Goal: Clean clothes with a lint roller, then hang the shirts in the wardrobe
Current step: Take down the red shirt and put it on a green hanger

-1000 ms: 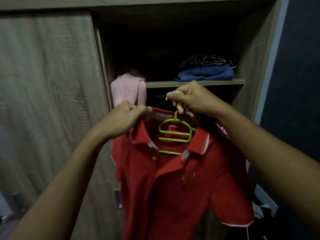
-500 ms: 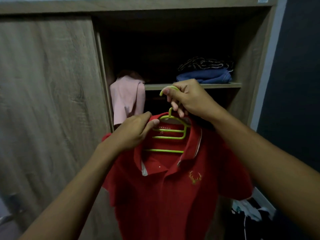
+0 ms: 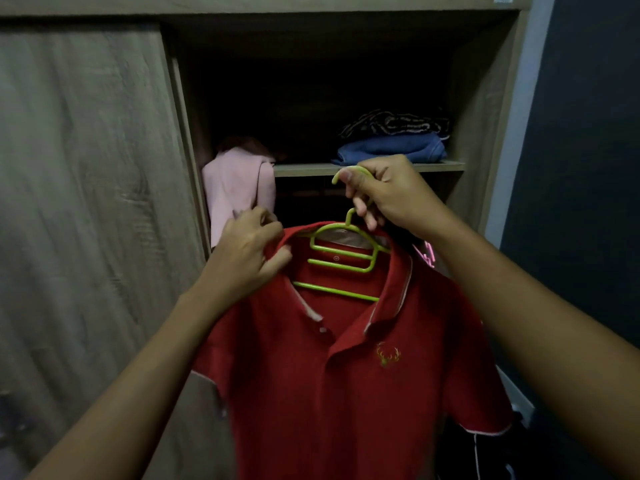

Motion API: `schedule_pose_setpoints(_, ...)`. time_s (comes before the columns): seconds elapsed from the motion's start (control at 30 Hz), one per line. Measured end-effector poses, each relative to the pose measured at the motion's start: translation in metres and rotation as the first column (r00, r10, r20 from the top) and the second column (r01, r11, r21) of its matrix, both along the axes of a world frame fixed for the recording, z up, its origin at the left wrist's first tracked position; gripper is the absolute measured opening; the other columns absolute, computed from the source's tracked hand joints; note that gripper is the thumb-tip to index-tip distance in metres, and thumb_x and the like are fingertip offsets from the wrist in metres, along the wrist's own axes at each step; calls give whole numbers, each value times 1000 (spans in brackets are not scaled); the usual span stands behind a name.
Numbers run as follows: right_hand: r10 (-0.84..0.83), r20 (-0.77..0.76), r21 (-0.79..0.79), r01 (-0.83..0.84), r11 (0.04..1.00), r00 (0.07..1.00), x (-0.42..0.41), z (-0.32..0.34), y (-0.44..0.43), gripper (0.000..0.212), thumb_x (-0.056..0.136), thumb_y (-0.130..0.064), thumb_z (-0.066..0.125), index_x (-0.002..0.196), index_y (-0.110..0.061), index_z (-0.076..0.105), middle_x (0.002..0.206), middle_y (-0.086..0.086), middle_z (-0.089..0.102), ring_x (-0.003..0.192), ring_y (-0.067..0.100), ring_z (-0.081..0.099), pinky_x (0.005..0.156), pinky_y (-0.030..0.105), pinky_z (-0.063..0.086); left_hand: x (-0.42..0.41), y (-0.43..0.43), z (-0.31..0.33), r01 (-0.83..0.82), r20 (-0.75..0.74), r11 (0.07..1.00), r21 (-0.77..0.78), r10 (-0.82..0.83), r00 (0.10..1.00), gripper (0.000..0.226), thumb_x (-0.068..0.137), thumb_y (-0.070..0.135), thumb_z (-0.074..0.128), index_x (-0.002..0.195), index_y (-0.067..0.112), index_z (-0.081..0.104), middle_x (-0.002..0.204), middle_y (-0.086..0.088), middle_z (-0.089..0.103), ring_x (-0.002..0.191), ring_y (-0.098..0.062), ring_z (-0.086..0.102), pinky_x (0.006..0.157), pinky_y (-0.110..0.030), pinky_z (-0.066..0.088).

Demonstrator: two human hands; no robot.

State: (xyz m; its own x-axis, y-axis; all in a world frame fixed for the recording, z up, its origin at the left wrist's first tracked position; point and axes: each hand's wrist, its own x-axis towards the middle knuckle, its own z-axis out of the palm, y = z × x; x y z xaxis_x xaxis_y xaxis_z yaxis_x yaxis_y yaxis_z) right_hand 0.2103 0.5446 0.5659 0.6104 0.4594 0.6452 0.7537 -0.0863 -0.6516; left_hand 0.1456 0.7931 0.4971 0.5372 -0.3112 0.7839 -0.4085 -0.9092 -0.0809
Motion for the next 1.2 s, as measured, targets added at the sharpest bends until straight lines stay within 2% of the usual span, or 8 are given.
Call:
schedule_pose_setpoints(0.13,4,0,-148,-4,989,1000,-4,-18,16,25,101,-26,57,91,-8,72,55,9,61,36,20,52,35,20,36,3,-13,0,88,-48,995,-56,-91,995,34,90,35,50,86,4,62,94,-11,54,81,-29,55,71,-43,46)
schedule_pose_setpoints(0.4,22,5,8,-22,1000,1000,0,-19,4,26,102,-28,57,95,-8,72,57,9,62,37,17,55,37,18,38,17,-4,-23,39,-285,972,-230,-106,953,47,91,73,38,115,32,44,106,13,56,93,-9,57,77,-32,44)
schedule_pose_setpoints(0.47,77,-41,-38,-79,996,996,1,-26,-3,25,103,-27,53,115,-11,68,75,12,69,52,23,65,43,24,48,25,-5,-30,35,-327,991,-133,-77,942,48,91,74,35,99,30,51,94,9,60,84,-11,58,72,-32,43)
schedule_pose_setpoints(0.6,-34,-110,-279,2,960,993,11,-44,-40,40,100,-27,57,139,-25,49,110,8,69,87,16,67,70,26,54,34,6,-47,77,-365,963,-258,-171,915,53,87,73,41,79,23,57,70,9,58,69,-1,57,60,-19,39)
schedule_pose_setpoints(0.7,-175,-64,-611,100,785,982,20,-59,-71,47,98,-46,50,112,-6,69,93,15,72,77,26,64,74,35,53,43,9,-55,27,-422,930,-366,-192,886,61,83,76,41,79,18,62,71,6,61,66,-4,56,61,-21,41)
schedule_pose_setpoints(0.8,-204,-252,-598,13,802,946,27,-64,-89,78,92,-65,44,94,10,67,85,26,70,72,30,60,71,39,48,55,0,-57,15,-446,889,-458,-244,861,62,84,77,42,76,18,61,68,9,59,61,0,54,59,-19,40)
schedule_pose_setpoints(0.97,-74,-384,-566,-171,806,920,40,-50,-110,51,94,-60,54,98,-14,77,97,11,77,80,22,72,72,28,57,84,-20,-70,-20,-436,828,-561,-274,857,43,92,66,50,77,27,58,70,14,62,63,3,56,59,-14,40)
schedule_pose_setpoints(1.2,-232,-373,-708,-114,697,898,66,-40,-124,47,96,-51,56,95,-10,79,93,11,78,78,25,72,78,35,56,154,-55,-68,-178,-368,734,-655,-104,924,41,95,47,58,75,12,55,67,-4,63,74,-27,66,74,-41,52)
